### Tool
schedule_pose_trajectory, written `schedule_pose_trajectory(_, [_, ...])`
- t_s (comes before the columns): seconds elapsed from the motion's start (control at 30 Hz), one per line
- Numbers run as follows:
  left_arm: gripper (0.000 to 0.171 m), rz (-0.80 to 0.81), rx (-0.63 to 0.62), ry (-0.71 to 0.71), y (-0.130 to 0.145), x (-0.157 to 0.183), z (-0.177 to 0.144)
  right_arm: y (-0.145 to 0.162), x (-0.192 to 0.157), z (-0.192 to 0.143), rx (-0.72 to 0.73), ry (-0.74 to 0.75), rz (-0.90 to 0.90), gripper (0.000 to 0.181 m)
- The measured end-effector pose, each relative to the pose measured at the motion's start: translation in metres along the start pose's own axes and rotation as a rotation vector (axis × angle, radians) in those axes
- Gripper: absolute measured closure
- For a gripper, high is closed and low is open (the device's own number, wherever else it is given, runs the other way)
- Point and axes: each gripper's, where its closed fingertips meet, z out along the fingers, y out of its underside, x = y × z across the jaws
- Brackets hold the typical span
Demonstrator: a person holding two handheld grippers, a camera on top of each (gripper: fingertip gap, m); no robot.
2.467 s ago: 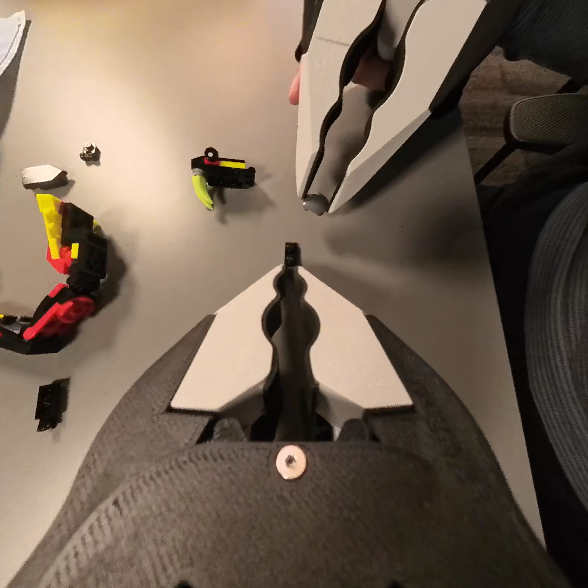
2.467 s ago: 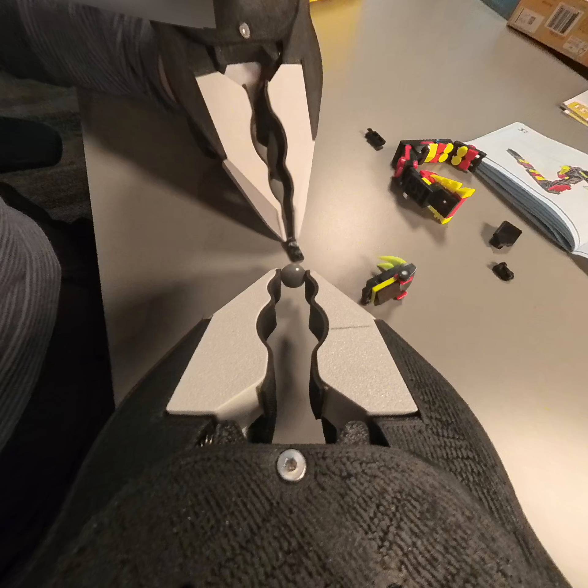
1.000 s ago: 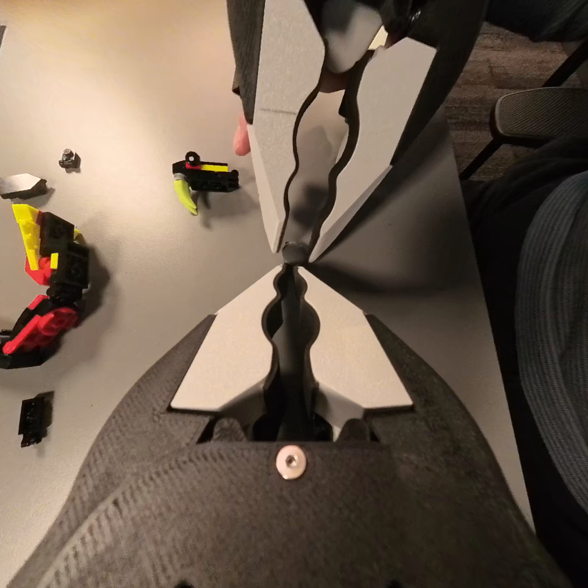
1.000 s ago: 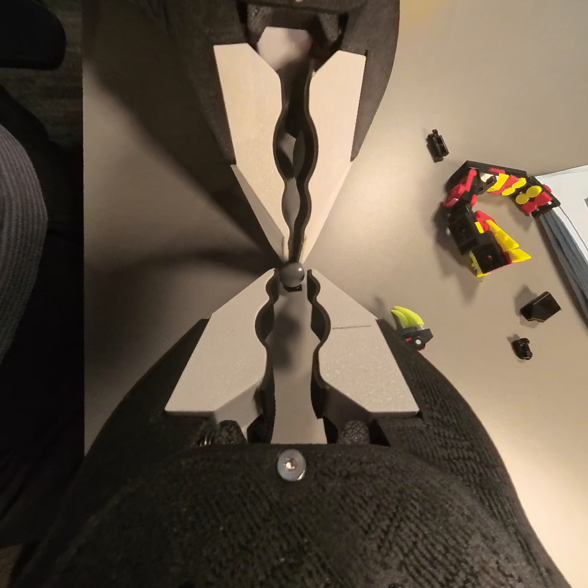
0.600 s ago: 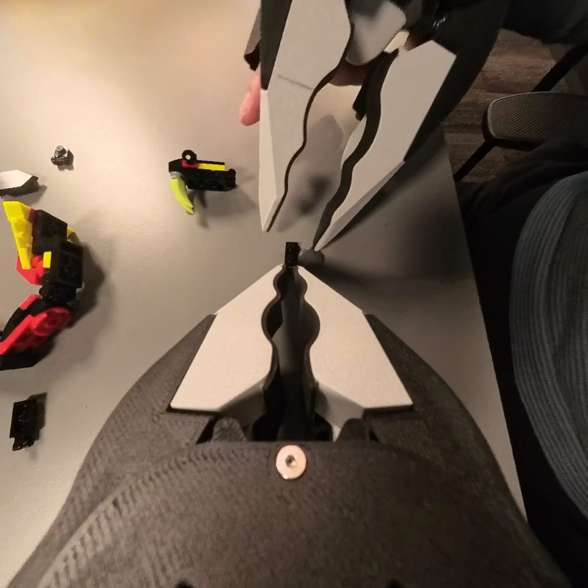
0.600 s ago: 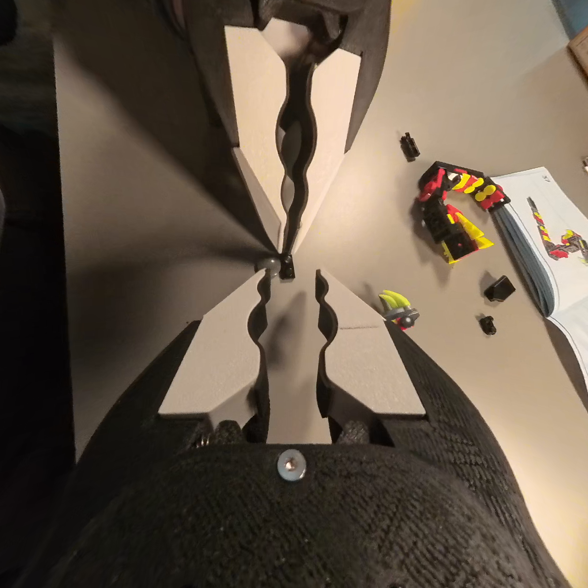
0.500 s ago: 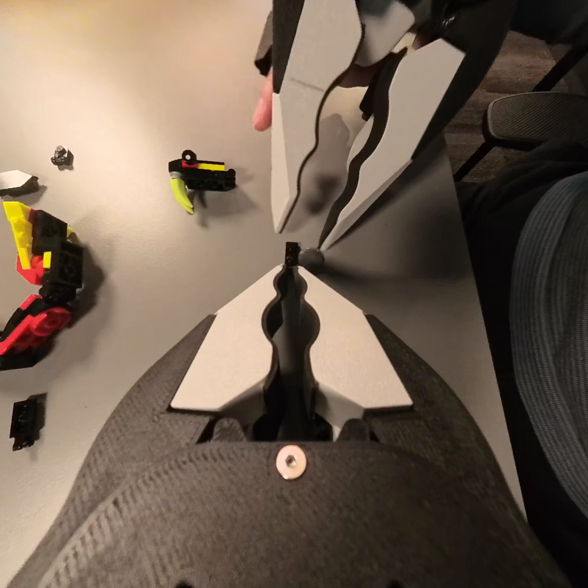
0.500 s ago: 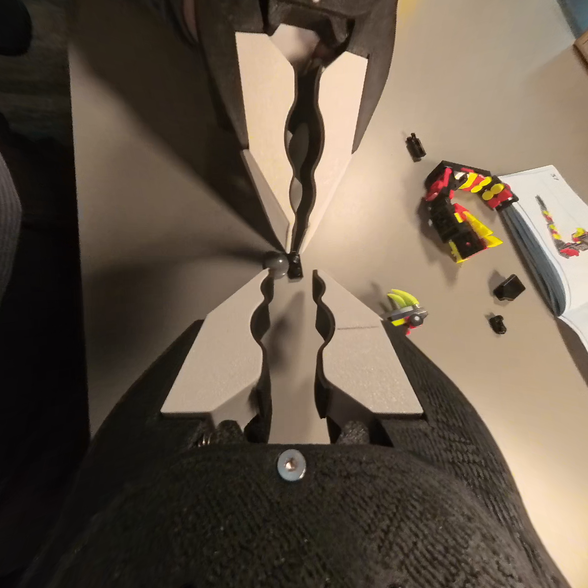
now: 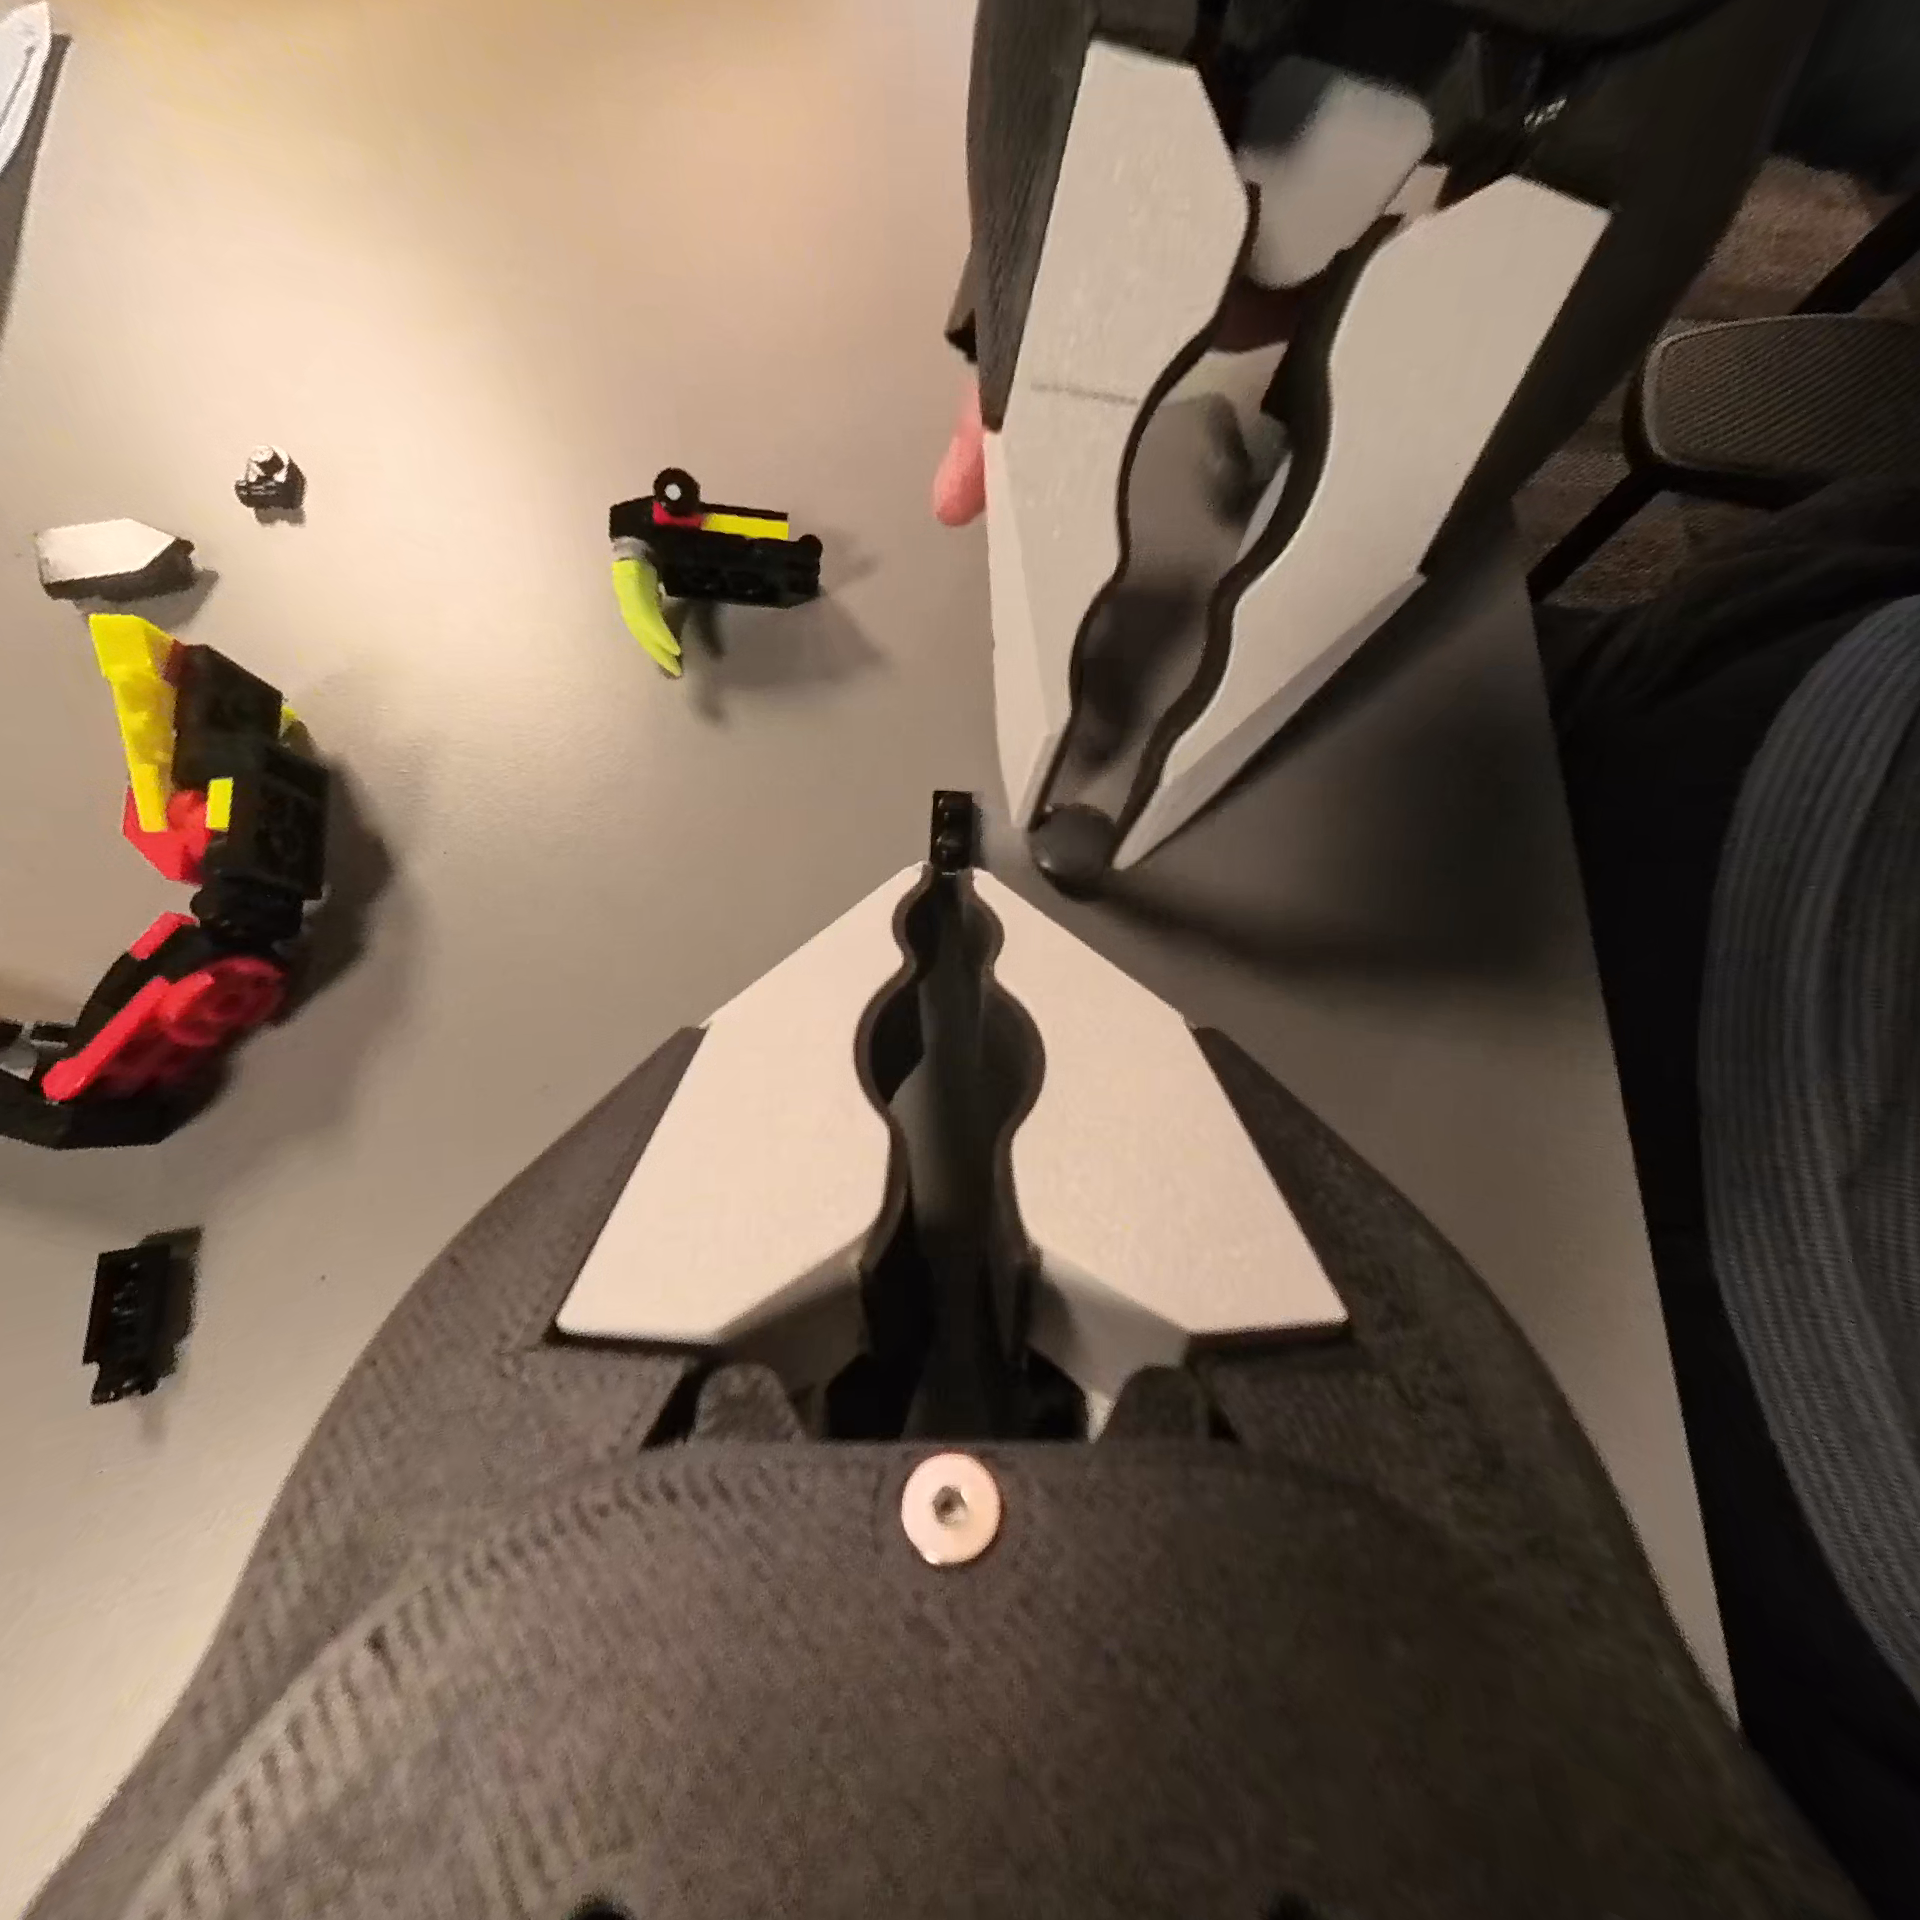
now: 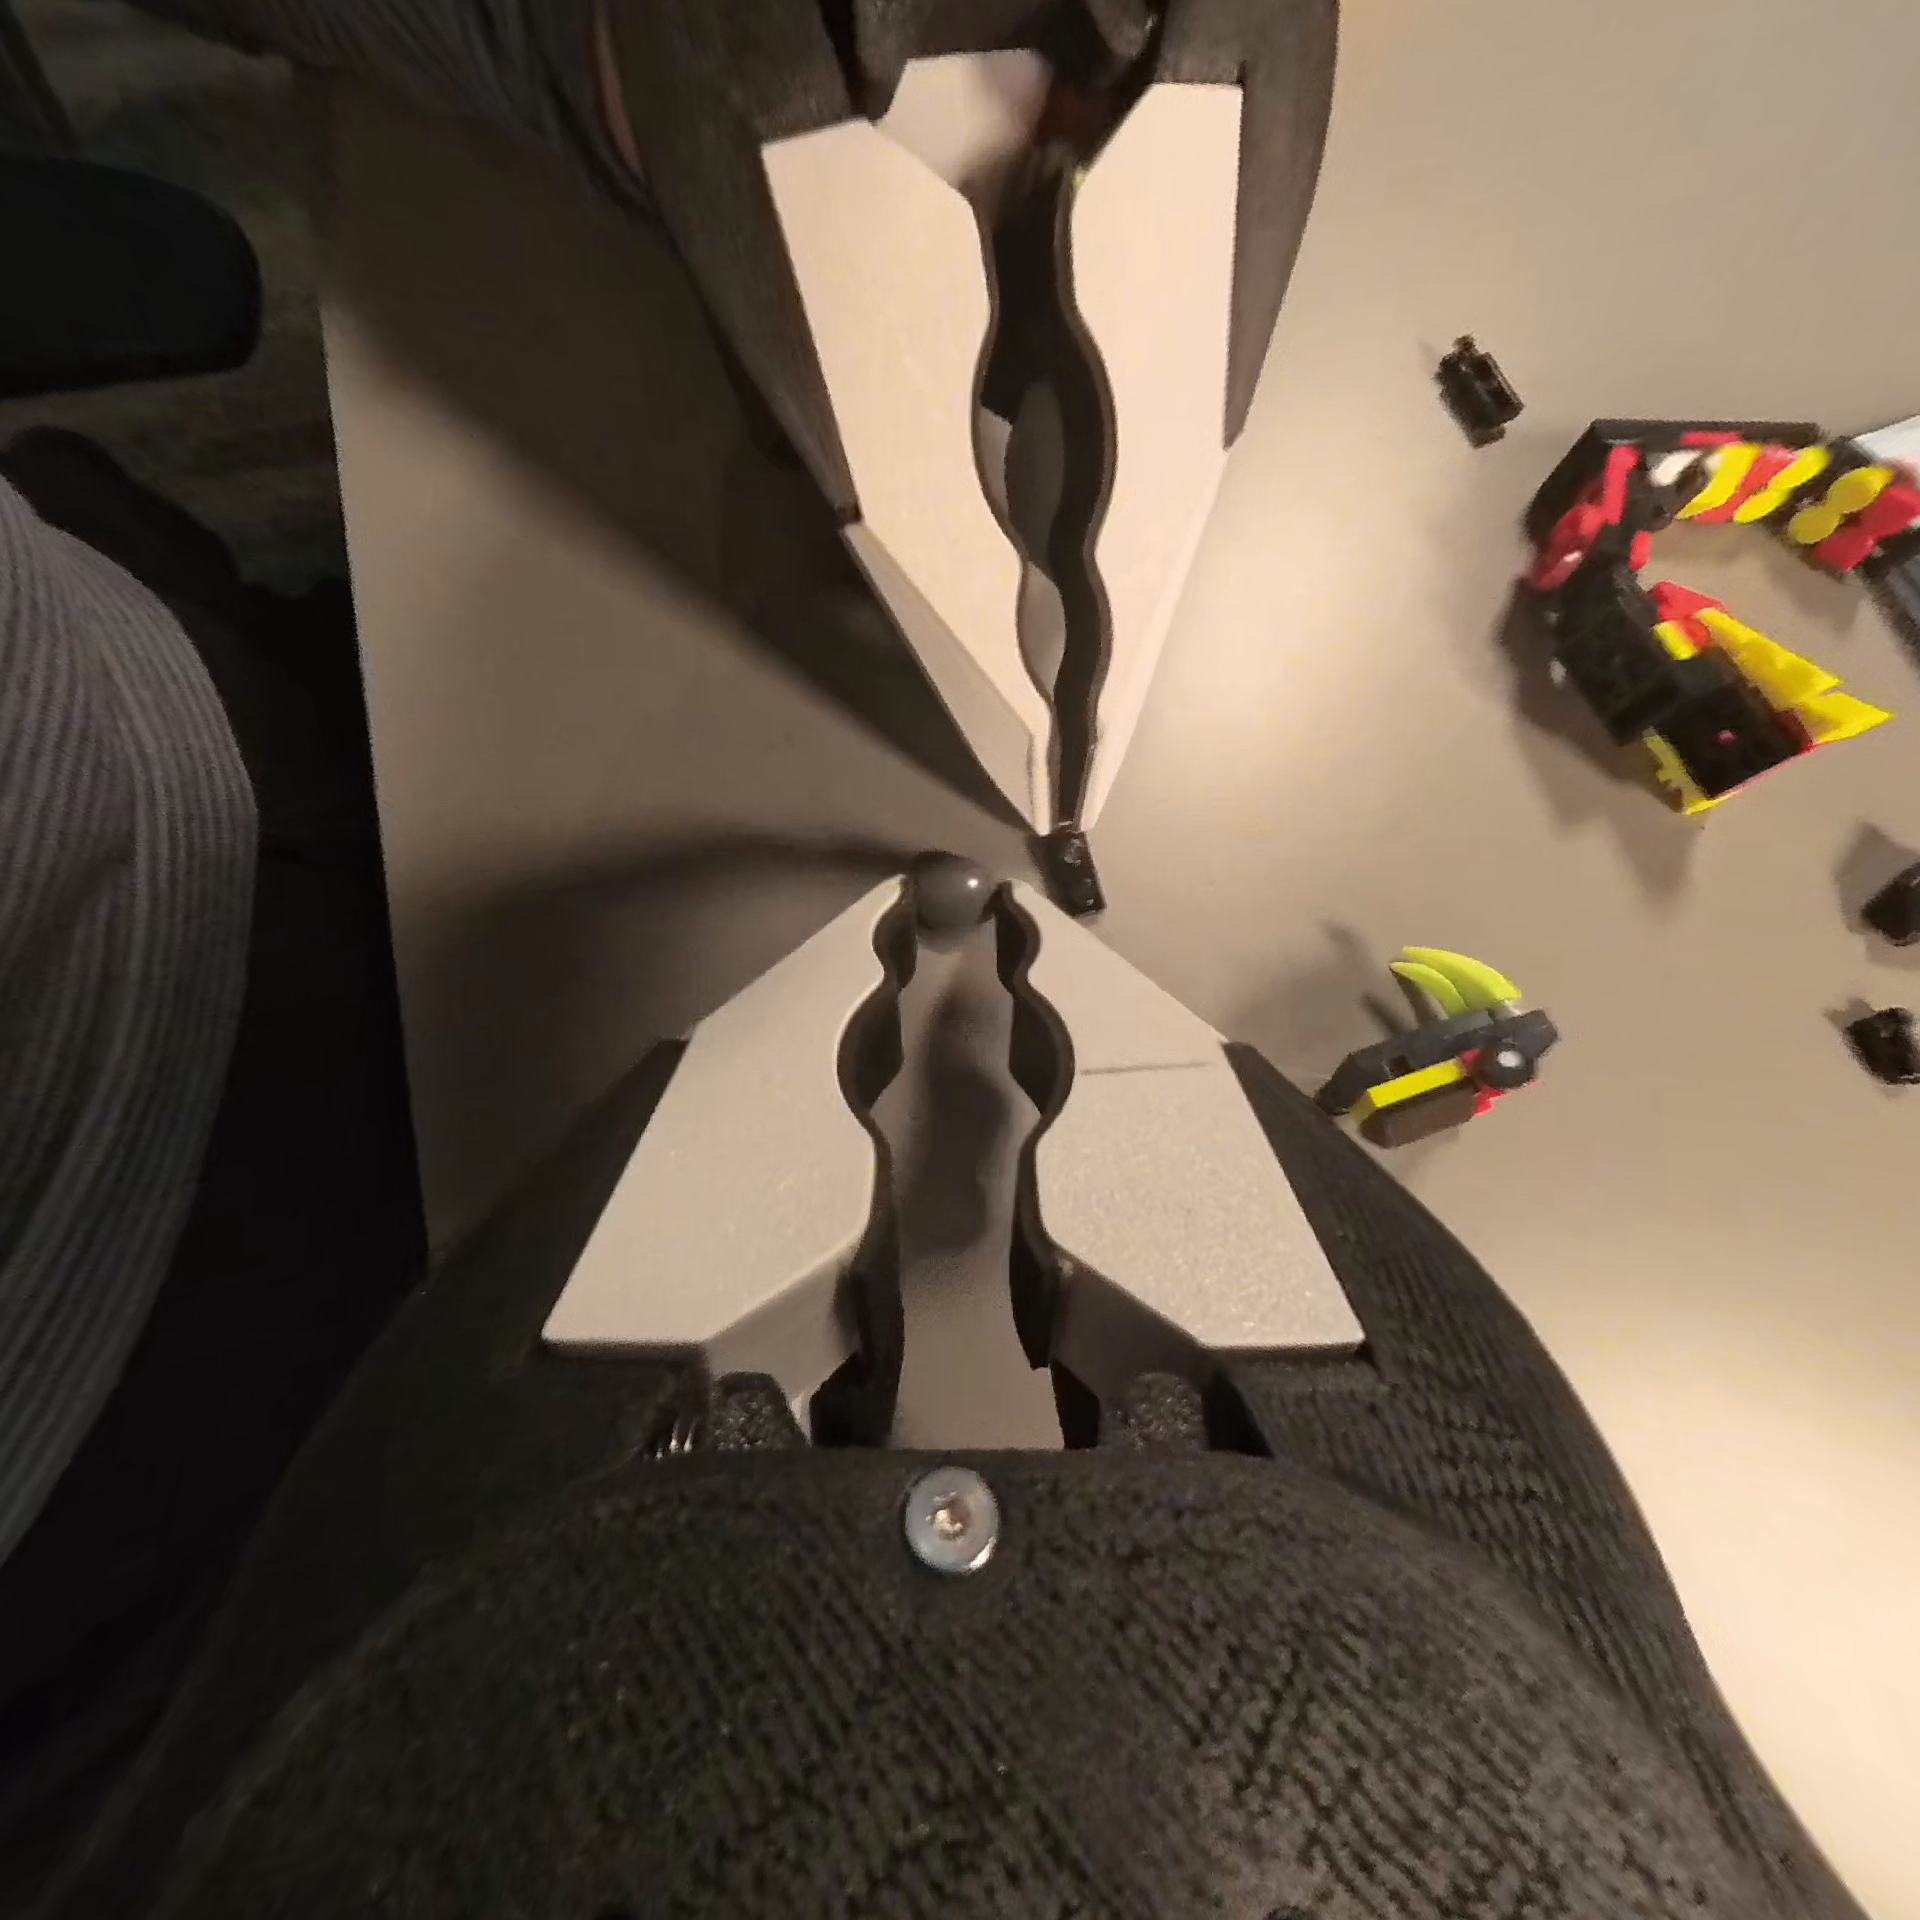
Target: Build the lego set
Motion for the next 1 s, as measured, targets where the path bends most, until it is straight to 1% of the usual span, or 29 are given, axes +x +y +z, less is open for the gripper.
schedule_pose_trajectory(0.13, [0.17, 0.016, -0.003, 0.013, 0.0, 0.003, 0.0, -0.011, 0.017, -0.004, 0.067, 0.103, -0.018, 0.168])
schedule_pose_trajectory(0.2, [0.17, 0.022, -0.004, 0.016, 0.0, 0.004, 0.0, -0.007, 0.02, -0.001, 0.055, 0.124, -0.038, 0.168])
schedule_pose_trajectory(0.57, [0.17, 0.014, -0.002, 0.024, 0.0, 0.004, 0.0, -0.007, 0.018, 0.002, 0.048, 0.088, -0.036, 0.166])
schedule_pose_trajectory(0.67, [0.17, 0.013, -0.002, 0.024, 0.0, 0.004, 0.0, -0.008, 0.018, 0.002, 0.052, 0.088, -0.042, 0.162])
schedule_pose_trajectory(1.0, [0.17, 0.01, -0.002, 0.026, 0.0, 0.004, 0.0, -0.006, 0.018, 0.002, 0.049, 0.094, -0.057, 0.161])
